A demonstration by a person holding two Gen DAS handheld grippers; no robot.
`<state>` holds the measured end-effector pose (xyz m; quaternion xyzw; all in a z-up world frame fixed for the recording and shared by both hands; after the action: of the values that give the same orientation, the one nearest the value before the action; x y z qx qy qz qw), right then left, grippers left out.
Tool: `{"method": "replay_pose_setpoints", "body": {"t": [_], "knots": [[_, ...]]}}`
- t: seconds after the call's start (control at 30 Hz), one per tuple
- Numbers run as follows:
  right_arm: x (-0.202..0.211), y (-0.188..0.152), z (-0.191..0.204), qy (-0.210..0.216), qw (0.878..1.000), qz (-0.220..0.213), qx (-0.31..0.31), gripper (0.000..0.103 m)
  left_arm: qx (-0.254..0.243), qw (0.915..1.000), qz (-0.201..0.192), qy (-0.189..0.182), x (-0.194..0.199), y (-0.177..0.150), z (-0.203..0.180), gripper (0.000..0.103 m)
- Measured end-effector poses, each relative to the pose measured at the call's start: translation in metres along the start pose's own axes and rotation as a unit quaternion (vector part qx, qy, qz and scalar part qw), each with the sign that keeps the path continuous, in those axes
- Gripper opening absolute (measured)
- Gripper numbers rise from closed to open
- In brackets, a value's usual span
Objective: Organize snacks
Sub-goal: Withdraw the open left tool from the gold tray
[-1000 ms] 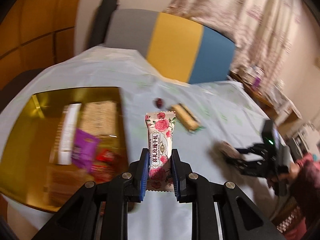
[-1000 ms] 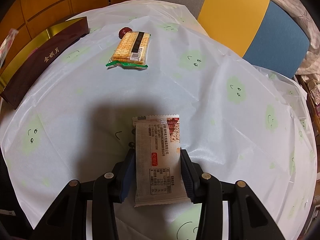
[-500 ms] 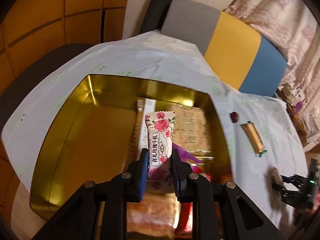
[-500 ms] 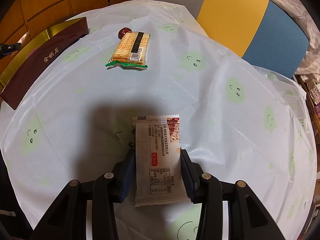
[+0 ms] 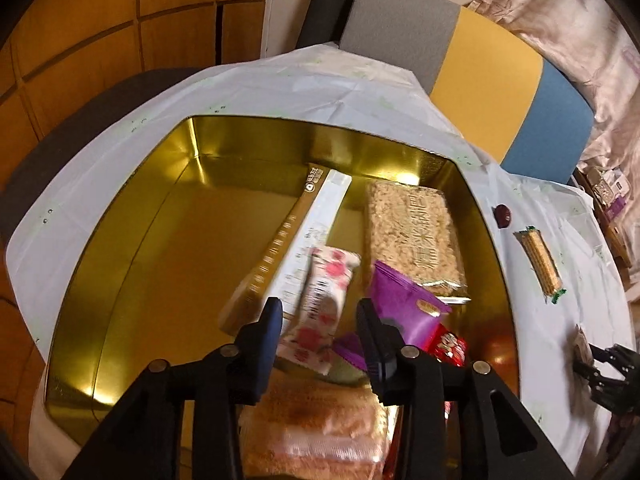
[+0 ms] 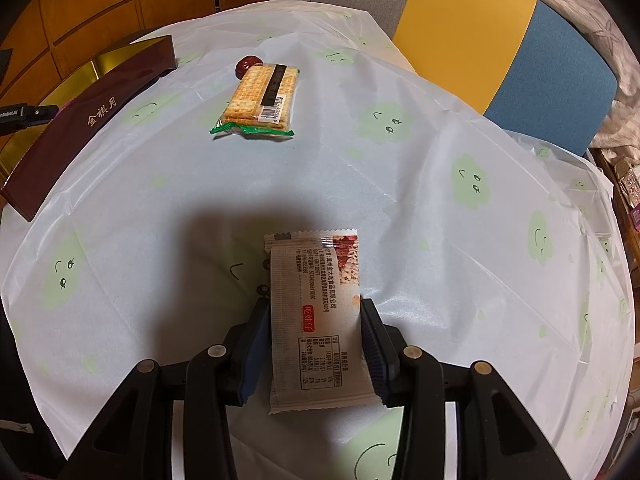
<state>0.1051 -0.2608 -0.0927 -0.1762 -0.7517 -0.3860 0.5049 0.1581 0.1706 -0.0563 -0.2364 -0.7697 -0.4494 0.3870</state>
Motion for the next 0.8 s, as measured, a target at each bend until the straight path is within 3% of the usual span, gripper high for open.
{"method": "replay_pose_setpoints", "body": {"t": [0.37, 0.6, 0.8], "knots": [[0.000, 0.000, 0.001, -0.003, 1.000, 0.001, -0.001, 0.044, -0.045, 0.9975, -0.051, -0.022, 0.047, -0.034, -0.036, 0.039], [0.000, 0.001, 0.001, -0.007, 1.000, 0.003, -0.002, 0.044, -0.115, 0.9892, -0.073, -0.054, 0.074, -0.062, -0.080, 0.039], [-0.001, 0.002, 0.002, -0.012, 1.000, 0.006, -0.002, 0.044, -0.166, 0.9805, -0.070, -0.079, 0.084, -0.085, -0.109, 0.039]]}}
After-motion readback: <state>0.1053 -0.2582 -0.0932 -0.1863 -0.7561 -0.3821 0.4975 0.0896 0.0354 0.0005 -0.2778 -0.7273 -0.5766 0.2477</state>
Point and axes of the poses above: each gripper's, at about its wrist camera, not at the fingertips, and x roughly against the way its jaws point, z to its left, y to its top, the point moved 2 cm from there along -x, roughly the way its jaws point, and after that the axes turned 14 degrees about x, right-handed, at the moved point
